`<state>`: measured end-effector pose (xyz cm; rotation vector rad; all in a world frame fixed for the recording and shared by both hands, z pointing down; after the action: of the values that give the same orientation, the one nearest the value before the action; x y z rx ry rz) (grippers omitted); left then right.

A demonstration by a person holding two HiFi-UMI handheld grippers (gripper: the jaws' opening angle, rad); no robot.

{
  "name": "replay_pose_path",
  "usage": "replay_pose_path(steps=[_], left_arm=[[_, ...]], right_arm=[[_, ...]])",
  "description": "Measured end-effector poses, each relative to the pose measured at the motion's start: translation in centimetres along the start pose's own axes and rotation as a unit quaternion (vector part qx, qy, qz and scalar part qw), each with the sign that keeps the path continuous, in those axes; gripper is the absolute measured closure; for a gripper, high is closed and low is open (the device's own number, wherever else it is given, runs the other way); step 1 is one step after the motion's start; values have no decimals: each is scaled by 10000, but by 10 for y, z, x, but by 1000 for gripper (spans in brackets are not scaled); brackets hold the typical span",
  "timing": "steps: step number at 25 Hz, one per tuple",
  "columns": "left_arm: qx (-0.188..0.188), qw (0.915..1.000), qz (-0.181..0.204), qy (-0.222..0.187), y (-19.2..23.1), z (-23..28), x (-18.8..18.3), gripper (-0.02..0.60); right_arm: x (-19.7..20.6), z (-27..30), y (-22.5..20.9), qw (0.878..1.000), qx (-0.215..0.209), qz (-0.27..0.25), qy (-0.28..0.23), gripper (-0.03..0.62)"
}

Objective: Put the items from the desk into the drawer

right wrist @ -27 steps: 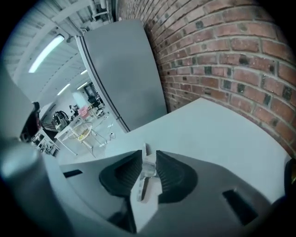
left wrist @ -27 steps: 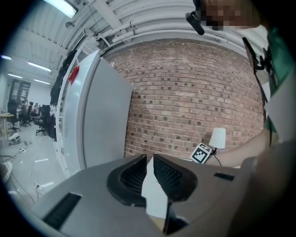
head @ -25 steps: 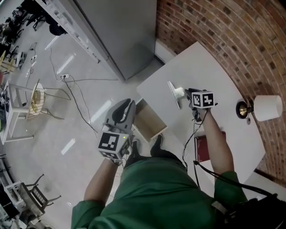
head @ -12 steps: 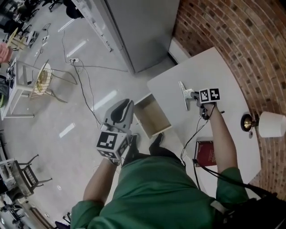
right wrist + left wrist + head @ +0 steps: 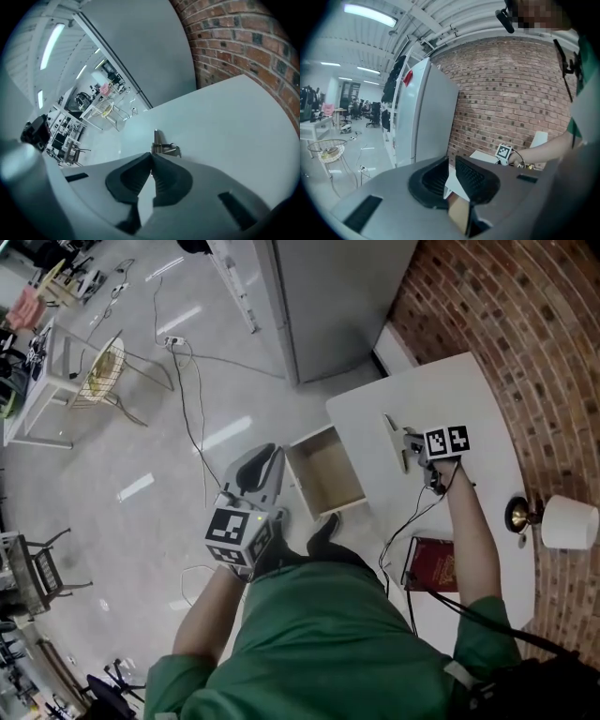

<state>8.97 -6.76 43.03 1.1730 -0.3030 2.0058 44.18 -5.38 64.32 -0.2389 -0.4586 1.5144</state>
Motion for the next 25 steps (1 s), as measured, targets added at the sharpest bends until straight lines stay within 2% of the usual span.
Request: replay_pose_path(steps=[11,17,20,25], left_arm=[[-262,9988,-411,19,36,-34,34,538],[-234,9989,-396,75,70,-48,40,538],[-138,9989,-429,150,90,-53,49,538],[115,9984,-472,292,115,-54,61,538]], right_arm=[[-12,8,101,9960,-237,-858,-12,585],[-21,25,157,9942,-344,-1015,-1,586],[-17,40,183,9937,-232,-1092,66,585],[-11,62,215,9891,188,-1457,16,585]])
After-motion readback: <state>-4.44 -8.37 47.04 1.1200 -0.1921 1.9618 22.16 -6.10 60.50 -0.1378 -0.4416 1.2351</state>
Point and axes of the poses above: the fingertips, and each gripper's own axes: z forward along the fingers, y to its left, x out of its underside, the point moved 4 cm from there along -z, backward along the fingers, and after that the axes turned 15 degrees about y, right-handed, at the moved point
